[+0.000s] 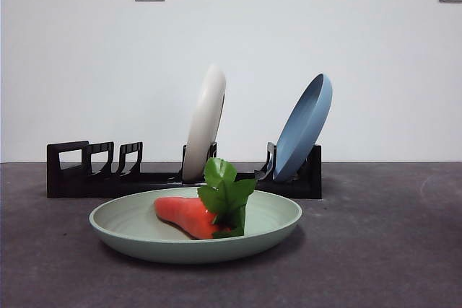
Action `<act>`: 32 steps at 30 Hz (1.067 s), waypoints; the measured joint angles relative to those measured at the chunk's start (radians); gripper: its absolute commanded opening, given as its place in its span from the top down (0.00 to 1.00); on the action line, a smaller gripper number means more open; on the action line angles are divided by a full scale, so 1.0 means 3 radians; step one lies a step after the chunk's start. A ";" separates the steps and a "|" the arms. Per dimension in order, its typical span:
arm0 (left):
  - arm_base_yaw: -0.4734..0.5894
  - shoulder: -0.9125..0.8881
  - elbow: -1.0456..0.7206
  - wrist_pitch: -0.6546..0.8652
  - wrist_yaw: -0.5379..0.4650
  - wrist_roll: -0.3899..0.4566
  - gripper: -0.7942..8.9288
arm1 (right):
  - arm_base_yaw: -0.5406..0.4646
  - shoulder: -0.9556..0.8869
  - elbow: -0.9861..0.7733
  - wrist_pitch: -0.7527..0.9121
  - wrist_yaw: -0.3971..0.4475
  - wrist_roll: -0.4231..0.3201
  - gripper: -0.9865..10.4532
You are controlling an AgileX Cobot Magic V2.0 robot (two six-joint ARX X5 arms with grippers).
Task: Take the green plate from the plate rack,put the plate on the table,take the carrot from the table,put the carrot in the plate
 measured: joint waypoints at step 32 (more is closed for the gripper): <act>0.2511 -0.2534 -0.4804 0.2750 0.0317 -0.0022 0.92 | 0.0000 -0.0022 0.0000 -0.0001 0.0000 0.0000 0.91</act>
